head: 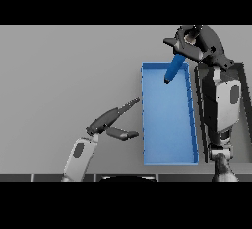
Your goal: Pick up the blue pipe and place it into the blue bin.
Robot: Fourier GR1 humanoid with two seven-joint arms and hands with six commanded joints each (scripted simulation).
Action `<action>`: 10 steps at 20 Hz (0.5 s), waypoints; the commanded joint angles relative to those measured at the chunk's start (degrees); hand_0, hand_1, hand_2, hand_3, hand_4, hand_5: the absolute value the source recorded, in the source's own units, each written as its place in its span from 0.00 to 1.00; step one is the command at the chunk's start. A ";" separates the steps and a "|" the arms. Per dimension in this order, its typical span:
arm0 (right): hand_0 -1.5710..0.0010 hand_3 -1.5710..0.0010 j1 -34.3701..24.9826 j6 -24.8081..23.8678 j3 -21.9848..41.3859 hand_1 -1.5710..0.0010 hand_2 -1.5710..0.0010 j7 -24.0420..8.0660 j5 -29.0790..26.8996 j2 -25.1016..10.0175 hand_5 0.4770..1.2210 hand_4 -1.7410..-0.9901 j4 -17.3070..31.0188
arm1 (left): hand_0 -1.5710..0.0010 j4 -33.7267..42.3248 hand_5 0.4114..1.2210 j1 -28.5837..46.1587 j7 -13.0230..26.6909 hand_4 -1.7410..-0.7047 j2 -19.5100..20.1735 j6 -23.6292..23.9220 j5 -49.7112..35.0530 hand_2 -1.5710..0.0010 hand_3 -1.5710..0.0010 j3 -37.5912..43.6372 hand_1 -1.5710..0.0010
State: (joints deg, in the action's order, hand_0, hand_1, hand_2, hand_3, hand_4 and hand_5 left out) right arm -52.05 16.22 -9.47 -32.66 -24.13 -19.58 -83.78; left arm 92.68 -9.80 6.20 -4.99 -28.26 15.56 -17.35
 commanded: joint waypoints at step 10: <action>0.00 0.00 22.06 -9.74 7.69 0.00 0.00 -2.28 1.31 -4.87 1.00 0.00 -6.10 | 1.00 0.46 0.02 2.19 -0.17 0.83 -0.69 0.02 -0.16 1.00 1.00 -1.02 1.00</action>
State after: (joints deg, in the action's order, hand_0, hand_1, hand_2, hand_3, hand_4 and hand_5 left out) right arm -29.92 6.77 -1.77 -34.94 -22.71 -24.46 -89.85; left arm 93.13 -7.59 6.02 -5.69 -28.25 15.40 -18.37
